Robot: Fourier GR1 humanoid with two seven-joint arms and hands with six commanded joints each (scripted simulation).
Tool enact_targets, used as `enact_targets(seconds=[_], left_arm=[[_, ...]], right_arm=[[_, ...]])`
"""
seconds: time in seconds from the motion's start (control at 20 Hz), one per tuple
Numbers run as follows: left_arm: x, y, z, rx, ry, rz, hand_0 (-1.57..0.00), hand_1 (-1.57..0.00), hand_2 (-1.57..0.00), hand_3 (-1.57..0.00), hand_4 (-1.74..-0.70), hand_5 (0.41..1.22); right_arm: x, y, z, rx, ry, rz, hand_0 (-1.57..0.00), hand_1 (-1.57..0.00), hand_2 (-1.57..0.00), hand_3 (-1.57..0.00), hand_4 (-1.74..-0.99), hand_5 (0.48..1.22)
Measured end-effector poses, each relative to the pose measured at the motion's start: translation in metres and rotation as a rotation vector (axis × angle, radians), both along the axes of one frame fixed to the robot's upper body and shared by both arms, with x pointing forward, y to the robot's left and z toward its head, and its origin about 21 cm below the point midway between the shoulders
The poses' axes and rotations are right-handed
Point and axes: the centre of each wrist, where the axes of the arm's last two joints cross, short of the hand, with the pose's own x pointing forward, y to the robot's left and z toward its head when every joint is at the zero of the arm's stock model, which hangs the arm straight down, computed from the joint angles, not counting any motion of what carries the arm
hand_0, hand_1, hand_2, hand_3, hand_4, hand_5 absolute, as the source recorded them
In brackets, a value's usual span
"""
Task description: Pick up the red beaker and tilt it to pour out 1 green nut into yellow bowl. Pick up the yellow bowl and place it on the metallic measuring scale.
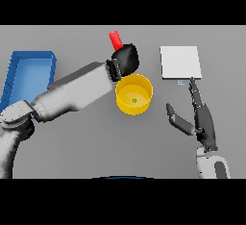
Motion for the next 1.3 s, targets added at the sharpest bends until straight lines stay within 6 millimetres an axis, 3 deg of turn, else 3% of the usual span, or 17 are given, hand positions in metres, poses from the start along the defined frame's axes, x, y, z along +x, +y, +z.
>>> enact_targets(seconds=[0.4,0.55,0.65,0.8,0.9,1.1,1.2,1.3], left_arm=[[-0.007,-0.024,0.004,0.177,-0.098,-0.119,-1.57,-1.57,-1.57,-1.57,-1.72,1.221],[-0.005,-0.029,0.011,0.224,-0.136,-0.139,-1.57,-1.57,-1.57,-1.57,-1.72,1.221],[0.001,-0.032,0.030,0.250,-0.156,-0.153,-1.57,-1.57,-1.57,-1.57,-1.72,1.221],[0.017,-0.031,0.077,0.249,-0.269,-0.121,-1.57,-1.57,-1.57,-1.57,-1.73,1.221],[0.028,-0.023,0.110,0.176,-0.287,-0.078,-1.57,-1.57,-1.57,-1.18,-1.73,1.221],[0.054,0.014,0.189,-0.084,-0.374,0.115,-1.57,-1.57,-1.57,-1.41,-1.73,1.221],[0.064,0.039,0.210,-0.320,-0.332,0.255,-1.57,-1.57,-1.57,-1.47,-1.73,1.221],[0.074,0.079,0.228,-0.606,-0.275,0.437,-1.57,-1.57,-1.57,-1.42,-1.74,1.221]], right_arm=[[-0.002,-0.005,0.000,-0.041,-0.008,-0.010,0.00,0.00,0.00,0.00,-1.154,0.634],[0.000,0.002,0.000,-0.013,-0.008,-0.001,0.00,0.00,0.00,0.00,-1.152,0.635],[0.000,-0.001,0.000,-0.006,-0.023,-0.002,0.00,0.00,0.00,0.00,-1.157,0.638],[0.001,-0.003,-0.004,-0.008,-0.027,0.007,0.00,0.00,0.00,0.00,-1.154,0.654],[0.002,0.000,-0.001,-0.018,-0.045,0.009,0.00,0.00,0.00,0.00,-1.160,0.660],[0.003,-0.001,0.000,0.003,-0.054,0.025,0.00,0.00,0.00,0.00,-1.156,0.658],[0.005,0.001,-0.004,-0.010,-0.029,0.025,0.00,0.00,0.00,0.00,-1.146,0.641],[0.008,0.003,-0.001,-0.052,-0.041,0.002,0.00,0.00,0.00,0.00,-1.144,0.633]])
